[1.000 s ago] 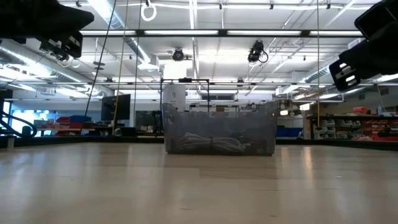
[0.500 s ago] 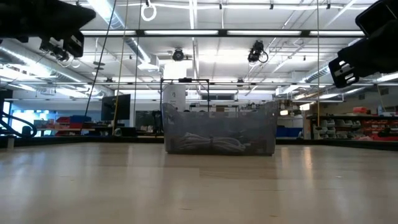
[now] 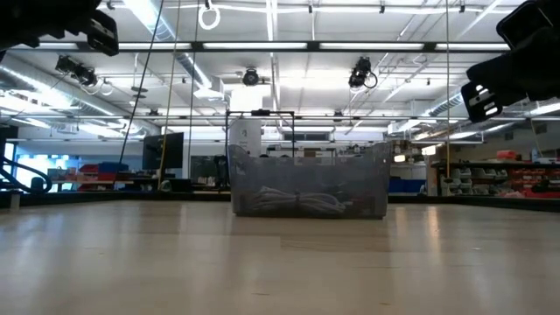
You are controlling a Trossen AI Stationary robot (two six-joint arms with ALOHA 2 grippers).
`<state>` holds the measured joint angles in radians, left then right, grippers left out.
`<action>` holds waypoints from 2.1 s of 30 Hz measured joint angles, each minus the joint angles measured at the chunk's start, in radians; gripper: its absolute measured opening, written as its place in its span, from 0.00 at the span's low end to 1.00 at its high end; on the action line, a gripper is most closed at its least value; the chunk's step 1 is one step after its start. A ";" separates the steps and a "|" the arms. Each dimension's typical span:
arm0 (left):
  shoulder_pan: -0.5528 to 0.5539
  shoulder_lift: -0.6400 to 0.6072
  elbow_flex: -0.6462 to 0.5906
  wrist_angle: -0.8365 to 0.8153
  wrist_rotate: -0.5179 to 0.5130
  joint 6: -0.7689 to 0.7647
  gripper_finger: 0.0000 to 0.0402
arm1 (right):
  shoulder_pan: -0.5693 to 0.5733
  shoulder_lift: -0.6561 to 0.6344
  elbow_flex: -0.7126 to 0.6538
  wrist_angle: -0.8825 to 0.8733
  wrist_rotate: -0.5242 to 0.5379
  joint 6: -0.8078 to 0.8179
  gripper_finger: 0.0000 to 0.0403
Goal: Pick and place USB-C Cables
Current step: Return to Home Position
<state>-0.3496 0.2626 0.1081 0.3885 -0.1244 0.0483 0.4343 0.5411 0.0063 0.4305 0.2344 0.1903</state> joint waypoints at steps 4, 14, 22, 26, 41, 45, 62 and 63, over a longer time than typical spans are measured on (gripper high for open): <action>0.000 -0.001 0.000 0.007 -0.030 0.048 0.02 | 0.002 0.001 0.000 -0.001 0.000 0.024 0.01; 0.000 -0.001 -0.002 -0.039 -0.138 0.121 0.01 | 0.010 0.002 0.000 0.009 0.000 0.012 0.01; 0.000 -0.017 -0.002 -0.109 -0.280 0.142 0.01 | 0.008 0.002 0.000 0.025 0.064 -0.070 0.01; 0.003 -0.040 -0.050 -0.054 -0.230 0.170 0.01 | 0.000 0.002 0.000 0.026 0.061 -0.095 0.01; 0.174 -0.101 -0.100 -0.020 -0.039 0.076 0.01 | -0.197 0.038 0.000 0.077 -0.278 -0.086 0.01; 0.192 -0.101 -0.100 -0.021 -0.056 0.068 0.01 | -0.222 0.037 0.000 0.077 -0.281 -0.096 0.01; 0.195 -0.101 -0.100 -0.022 -0.058 0.060 0.02 | -0.261 -0.237 0.000 -0.141 -0.342 -0.090 0.01; 0.195 -0.101 -0.100 -0.020 -0.058 0.060 0.02 | -0.261 -0.257 0.000 -0.153 -0.342 -0.093 0.01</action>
<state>-0.1543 0.1612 0.0078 0.3685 -0.1822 0.1083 0.1730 0.2843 0.0063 0.2774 -0.1074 0.0968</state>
